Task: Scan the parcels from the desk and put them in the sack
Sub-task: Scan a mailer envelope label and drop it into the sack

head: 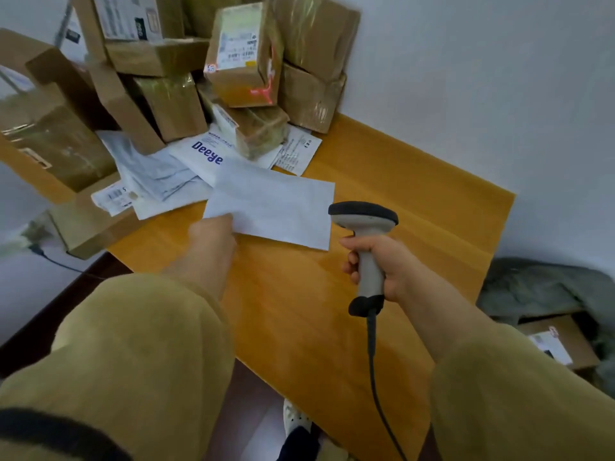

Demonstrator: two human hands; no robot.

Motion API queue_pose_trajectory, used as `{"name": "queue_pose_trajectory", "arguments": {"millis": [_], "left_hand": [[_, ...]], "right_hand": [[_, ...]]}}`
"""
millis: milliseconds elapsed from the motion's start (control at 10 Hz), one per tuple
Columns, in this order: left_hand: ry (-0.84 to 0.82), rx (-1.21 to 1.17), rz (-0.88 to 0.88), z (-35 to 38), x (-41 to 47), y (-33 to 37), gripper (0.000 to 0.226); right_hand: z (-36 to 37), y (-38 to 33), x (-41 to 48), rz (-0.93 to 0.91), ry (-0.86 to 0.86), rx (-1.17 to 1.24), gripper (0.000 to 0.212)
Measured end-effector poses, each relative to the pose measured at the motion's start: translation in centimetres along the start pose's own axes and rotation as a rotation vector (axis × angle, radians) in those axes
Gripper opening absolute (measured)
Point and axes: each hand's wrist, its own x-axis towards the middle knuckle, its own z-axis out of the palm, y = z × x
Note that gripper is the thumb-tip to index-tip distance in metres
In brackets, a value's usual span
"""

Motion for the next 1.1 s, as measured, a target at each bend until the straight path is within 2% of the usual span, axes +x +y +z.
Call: {"name": "queue_pose_trajectory", "arguments": {"millis": [100,200,300,400,500,600,700,800,900,1100], "left_hand": [[-0.021,-0.311,-0.103,1.1,-1.6,1.6,0.01],[-0.107,-0.398,0.118,2.4,-5.3,2.9,0.024],[-0.209,-0.179,0.639,3.1,-9.7,3.0,0.031],[-0.33,0.145,1.198,3.1,-12.0,1.5,0.018],[-0.561,0.426,1.415,2.6,-11.7,-1.9,0.017],[-0.753,0.823,1.434,1.6,-9.5,-5.1,0.017],[-0.825,1.26,1.266,0.6,-7.8,-8.1,0.03],[-0.538,1.151,0.967,0.8,-7.3,-8.6,0.03],[-0.336,0.98,0.672,2.1,-6.7,-7.3,0.041],[-0.206,0.915,0.352,5.6,-7.4,-7.0,0.089]], "right_hand": [[-0.5,-0.2,-0.3,-0.003,0.051,0.008,0.01],[-1.7,-0.6,-1.8,-0.012,0.09,0.031,0.007],[-3.8,-1.1,-3.8,-0.036,0.145,0.089,0.005],[-6.3,-1.4,-5.7,-0.078,0.207,0.171,0.006],[-8.3,-1.0,-7.2,-0.102,0.256,0.258,0.011],[-9.7,0.0,-7.9,-0.073,0.29,0.322,0.015],[-10.3,1.2,-8.2,-0.041,0.304,0.33,0.015],[-10.0,2.1,-8.0,-0.018,0.316,0.284,0.014],[-9.2,2.6,-7.5,-0.003,0.31,0.228,0.013],[-6.7,2.9,-7.0,-0.022,0.286,0.124,0.007]]}}
